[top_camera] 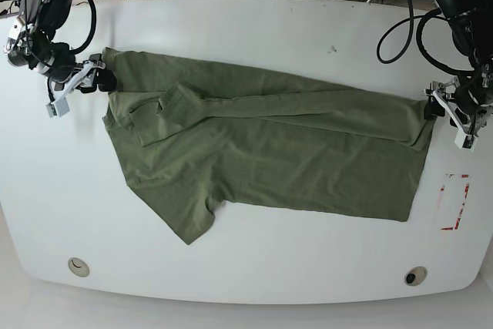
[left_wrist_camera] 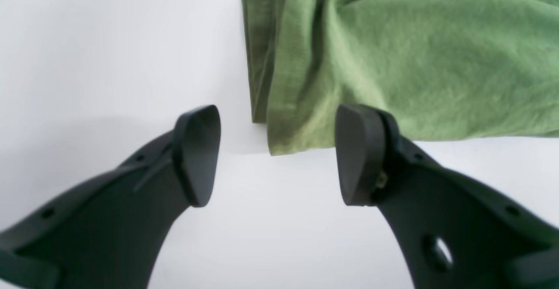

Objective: Fold the T-shirt properly
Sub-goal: 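Pull the shirt edge with both grippers toward the table's back edge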

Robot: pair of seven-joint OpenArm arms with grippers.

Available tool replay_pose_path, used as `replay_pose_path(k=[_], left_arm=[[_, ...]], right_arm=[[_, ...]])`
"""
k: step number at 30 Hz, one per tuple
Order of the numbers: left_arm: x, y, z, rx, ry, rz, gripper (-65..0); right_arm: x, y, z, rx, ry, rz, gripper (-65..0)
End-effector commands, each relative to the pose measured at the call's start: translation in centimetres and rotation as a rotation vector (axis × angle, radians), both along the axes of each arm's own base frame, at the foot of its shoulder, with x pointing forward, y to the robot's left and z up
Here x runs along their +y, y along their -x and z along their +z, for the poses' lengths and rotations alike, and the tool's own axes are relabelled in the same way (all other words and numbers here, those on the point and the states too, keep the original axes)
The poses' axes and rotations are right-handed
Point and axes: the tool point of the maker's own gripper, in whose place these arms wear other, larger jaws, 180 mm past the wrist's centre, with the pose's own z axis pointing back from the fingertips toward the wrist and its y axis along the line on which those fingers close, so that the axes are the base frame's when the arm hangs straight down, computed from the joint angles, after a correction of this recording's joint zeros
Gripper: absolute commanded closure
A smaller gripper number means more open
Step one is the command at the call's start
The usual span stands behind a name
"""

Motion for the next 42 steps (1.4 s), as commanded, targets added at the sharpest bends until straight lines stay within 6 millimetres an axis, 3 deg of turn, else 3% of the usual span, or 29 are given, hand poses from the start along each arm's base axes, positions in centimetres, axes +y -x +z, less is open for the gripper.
replay_pose_path(k=[1,3,9,20,22,26,29,34,38,42], left_arm=[[0.6,-1.1,1.9,-0.060,-0.015,-0.002,-39.0],[0.6,-1.1,1.9,-0.061,-0.012,-0.002,-39.2],[0.4,-1.2,1.9,-0.063,-0.009,-0.004,-39.3],[0.4,-2.1,2.7,-0.093,-0.008,-0.005,-39.4],[0.4,-2.9,3.5,-0.126,-0.007,-0.004,-39.6],[1.0,-3.5,4.0,-0.156,0.012,0.070,-39.7],[0.7,-3.7,3.9,-0.154,0.022,0.081,-44.9],[0.2,-3.7,3.4,-0.154,0.046,0.101,-56.4],[0.1,-3.9,3.1,-0.145,0.056,0.140,-57.1],[0.3,-3.1,0.3,-0.078,0.104,0.173,-57.1]], right_arm=[[-1.3,0.4,1.0,-0.031,0.025,-0.013,-35.5],[-1.7,0.8,1.0,-0.026,0.028,-0.026,-36.0],[-1.1,3.0,-0.5,0.027,0.009,-0.035,-51.2],[1.9,4.2,-2.4,0.054,-0.076,-0.049,-49.3],[2.1,4.2,-2.5,0.055,-0.081,-0.048,-44.4],[2.7,4.4,-2.7,0.058,-0.097,-0.052,-19.2],[2.8,4.3,-2.8,0.057,-0.100,-0.052,-8.9],[3.3,4.5,-3.0,0.067,-0.103,-0.033,-8.9],[3.4,4.5,-3.0,0.067,-0.107,-0.034,-8.9],[3.4,4.6,-3.0,0.068,-0.108,-0.038,-8.9]])
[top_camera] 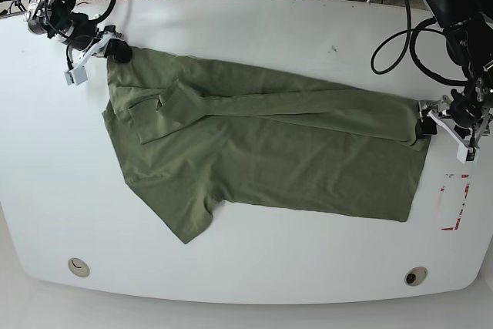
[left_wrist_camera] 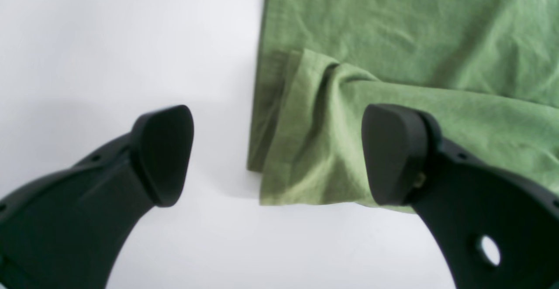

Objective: Fold the T-shirt properly
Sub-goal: 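Pull the shirt edge with both grippers toward the table's back edge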

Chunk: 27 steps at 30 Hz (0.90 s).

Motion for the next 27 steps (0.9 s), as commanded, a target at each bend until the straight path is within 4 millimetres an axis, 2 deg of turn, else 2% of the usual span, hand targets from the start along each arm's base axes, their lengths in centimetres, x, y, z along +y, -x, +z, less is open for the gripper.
replay_pose_path(k=[1,4,9,13,16,19,21,25,27], left_arm=[[0.7,-0.4,-0.2,-0.012,0.021,0.018,-57.1],[0.9,-1.1,-0.9,-0.039,0.055,0.035,-56.9],[0.9,-0.4,-3.2,0.002,0.106,0.062,-56.8],[0.0,-1.1,-3.3,0.005,0.113,0.025,-55.6],[-1.0,-1.1,-3.6,0.019,0.102,-0.032,-41.8],[-1.0,-1.0,-3.7,0.024,0.099,-0.040,-14.6],[-1.0,-0.9,-3.8,0.031,0.098,-0.041,-1.5],[-0.8,1.4,-5.0,0.107,0.082,-0.047,0.0],[-0.4,1.9,-4.4,0.110,0.046,-0.060,-0.1]], right_arm=[[-0.6,-0.2,0.5,-0.012,0.018,-0.002,-8.9],[-0.6,-0.2,0.5,-0.013,0.017,-0.002,-8.9],[-0.7,-0.2,0.5,-0.014,0.018,-0.005,-8.9],[-0.8,-0.2,0.6,-0.015,0.017,-0.007,-8.7],[-0.8,-0.2,0.5,-0.014,0.018,-0.007,-8.2],[-0.8,-0.2,0.5,-0.012,0.022,-0.006,-7.9],[-1.1,-0.3,0.6,-0.014,0.028,-0.004,-7.6],[-1.8,-0.1,0.9,-0.006,0.052,0.008,-0.6],[-2.6,-0.2,1.1,-0.004,0.077,0.020,0.0]])
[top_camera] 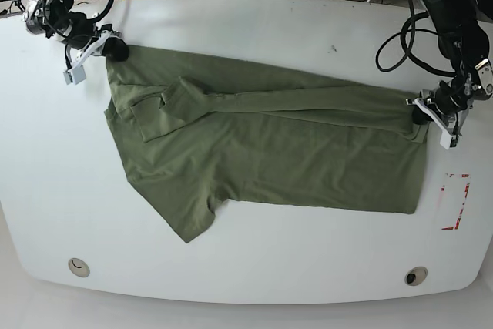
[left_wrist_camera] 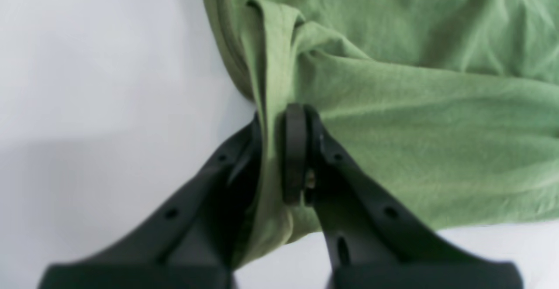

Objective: Fold the T-shirt properly
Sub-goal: 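Pull the shirt edge with both grippers toward the table's back edge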

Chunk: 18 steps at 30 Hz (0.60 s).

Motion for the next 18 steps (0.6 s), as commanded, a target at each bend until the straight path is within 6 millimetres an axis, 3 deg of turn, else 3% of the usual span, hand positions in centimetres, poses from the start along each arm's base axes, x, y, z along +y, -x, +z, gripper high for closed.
replay_pose_path(k=[1,12,18], left_arm=[[1.5,0.7,1.5,0.015,-0.090,-0.029,-0.1],[0.6,9.8,1.7,0.151,-0.247,-0.147,-0.3],[0.7,13.0,2.1,0.173,-0.265,-0.124,-0.4]], right_arm=[[-2.3,-0.4,1.2,-0.012,0.069,0.018,0.0],[-7.8,2.2,2.5,0.094,0.234,0.087,-0.6],[-9.0,3.0,2.8,0.124,0.269,0.103,-0.8]])
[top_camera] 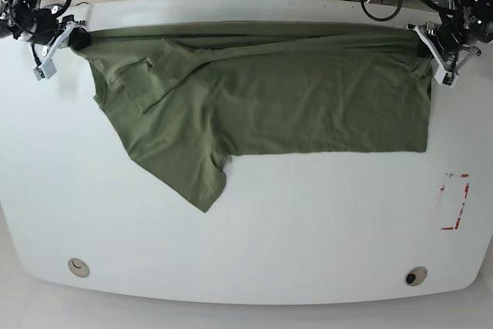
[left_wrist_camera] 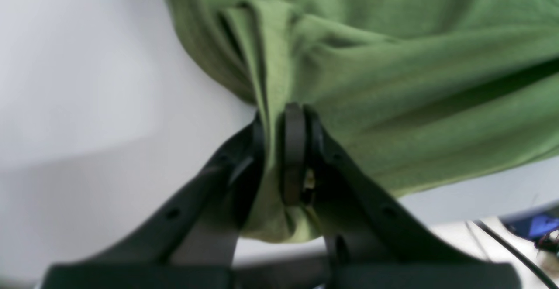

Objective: Fold the T-shirt properly
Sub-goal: 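Pull the shirt edge with both grippers toward the table's back edge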

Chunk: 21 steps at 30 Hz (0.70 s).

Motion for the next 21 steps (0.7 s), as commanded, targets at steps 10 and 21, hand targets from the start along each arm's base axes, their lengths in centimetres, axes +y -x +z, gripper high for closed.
replay_pose_path(k=[10,21], left_arm=[[1.2,1.4,0.6,0.029,-0.066,0.003,-17.1],[1.3,1.1,1.7,0.004,-0.088,-0.012,-39.2]], right_arm=[[-1.1,1.4,0.0,0.039,0.048,0.004,-16.6],[-0.3,1.5,1.8,-0.039,0.071,-0.012,-50.1]])
